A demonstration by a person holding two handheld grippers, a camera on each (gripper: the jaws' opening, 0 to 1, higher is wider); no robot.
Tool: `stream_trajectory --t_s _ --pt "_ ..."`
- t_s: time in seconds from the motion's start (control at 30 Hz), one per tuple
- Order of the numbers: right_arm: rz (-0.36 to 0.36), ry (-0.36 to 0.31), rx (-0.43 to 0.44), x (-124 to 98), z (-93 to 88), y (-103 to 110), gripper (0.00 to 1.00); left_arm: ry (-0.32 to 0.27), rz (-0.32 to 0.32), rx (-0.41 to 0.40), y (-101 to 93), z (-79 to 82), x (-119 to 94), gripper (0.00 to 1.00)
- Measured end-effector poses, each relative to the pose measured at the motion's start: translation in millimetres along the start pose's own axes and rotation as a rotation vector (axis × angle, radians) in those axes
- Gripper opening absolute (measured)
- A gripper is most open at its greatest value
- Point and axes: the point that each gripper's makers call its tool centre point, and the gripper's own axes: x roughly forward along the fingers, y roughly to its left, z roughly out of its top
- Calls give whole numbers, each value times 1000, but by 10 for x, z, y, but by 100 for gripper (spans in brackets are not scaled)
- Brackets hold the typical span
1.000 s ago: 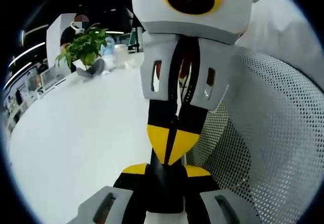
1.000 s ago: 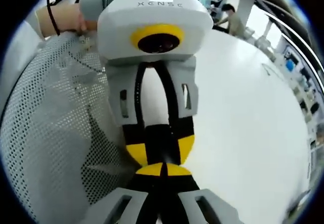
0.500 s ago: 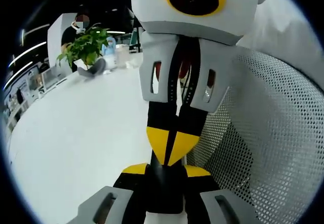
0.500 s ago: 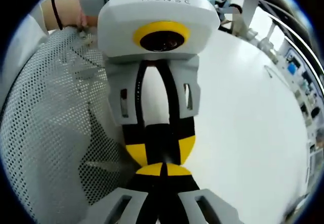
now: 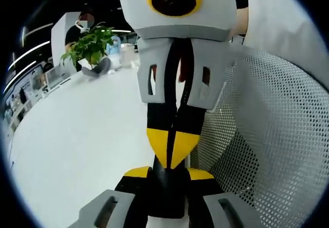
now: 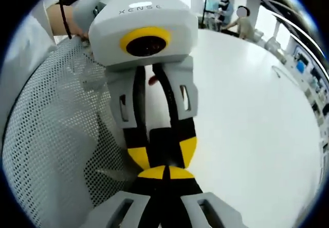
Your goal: Press the specified remote control buttons in sequence, fully releasing each button before pressing the next.
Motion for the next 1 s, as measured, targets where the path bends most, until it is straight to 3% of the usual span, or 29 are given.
stream_trajectory --t_s 0.13,0.3,0.6,0.9,1.0 --pt "3 -49 33 -6 1 2 0 -19 -6 -1 1 -4 -1 26" --pt "8 -57 20 0 15 12 0 -8 -3 5 -3 3 3 26" --pt "-46 -109 22 -16 5 23 0 -3 -3 10 -3 4 7 26" --pt "-41 -98 10 -45 -32 37 2 -2 -1 8 -3 5 8 26" --pt "-61 -80 0 -61 -87 8 9 -3 -1 7 -3 6 7 26"
